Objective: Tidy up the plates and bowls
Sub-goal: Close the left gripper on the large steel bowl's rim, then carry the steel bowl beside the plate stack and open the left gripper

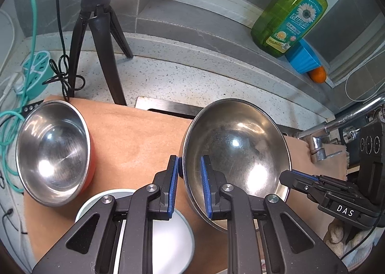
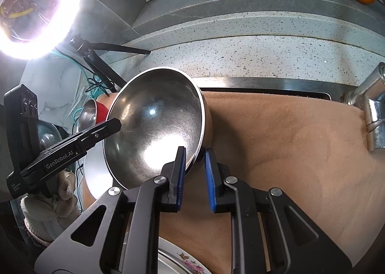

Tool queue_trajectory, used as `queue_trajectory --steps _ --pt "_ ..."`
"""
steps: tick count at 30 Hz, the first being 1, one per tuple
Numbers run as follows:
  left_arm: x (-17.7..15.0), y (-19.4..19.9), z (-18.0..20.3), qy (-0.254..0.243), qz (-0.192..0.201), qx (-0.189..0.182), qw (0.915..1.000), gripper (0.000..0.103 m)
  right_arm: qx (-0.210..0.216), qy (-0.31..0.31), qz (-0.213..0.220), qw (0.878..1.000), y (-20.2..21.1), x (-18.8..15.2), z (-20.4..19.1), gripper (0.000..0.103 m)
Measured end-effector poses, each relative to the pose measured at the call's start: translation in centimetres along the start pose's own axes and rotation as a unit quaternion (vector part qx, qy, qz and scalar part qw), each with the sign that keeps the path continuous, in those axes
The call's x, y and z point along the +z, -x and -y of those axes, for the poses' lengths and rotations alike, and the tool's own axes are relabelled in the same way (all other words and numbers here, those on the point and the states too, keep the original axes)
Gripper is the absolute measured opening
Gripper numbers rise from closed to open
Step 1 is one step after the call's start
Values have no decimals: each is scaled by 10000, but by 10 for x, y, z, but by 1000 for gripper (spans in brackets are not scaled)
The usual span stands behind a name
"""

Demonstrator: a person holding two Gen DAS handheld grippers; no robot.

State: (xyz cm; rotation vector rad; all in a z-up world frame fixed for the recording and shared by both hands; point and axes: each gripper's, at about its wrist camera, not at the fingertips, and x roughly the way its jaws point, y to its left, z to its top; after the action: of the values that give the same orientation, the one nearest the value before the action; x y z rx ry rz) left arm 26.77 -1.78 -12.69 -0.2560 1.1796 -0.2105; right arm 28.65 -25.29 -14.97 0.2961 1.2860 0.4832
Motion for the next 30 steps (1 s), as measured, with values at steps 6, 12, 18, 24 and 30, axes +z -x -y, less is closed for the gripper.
queue_trajectory --steps 6,12,18,24,30 --pt "-8 7 11 -64 38 -109 9999 17 -26 25 100 9999 16 -8 3 16" --pt "-22 18 28 -191 61 -301 9993 17 -49 16 154 9999 38 -22 13 16" --pt "-42 24 57 -441 25 -508 9977 17 -88 -93 217 9997 61 -42 30 16" --pt "-64 27 86 -651 -71 -722 9952 17 -131 -289 316 9990 86 -72 52 16" --pt "-90 28 112 -931 -234 -865 9916 17 -259 -429 336 9982 105 -104 74 16"
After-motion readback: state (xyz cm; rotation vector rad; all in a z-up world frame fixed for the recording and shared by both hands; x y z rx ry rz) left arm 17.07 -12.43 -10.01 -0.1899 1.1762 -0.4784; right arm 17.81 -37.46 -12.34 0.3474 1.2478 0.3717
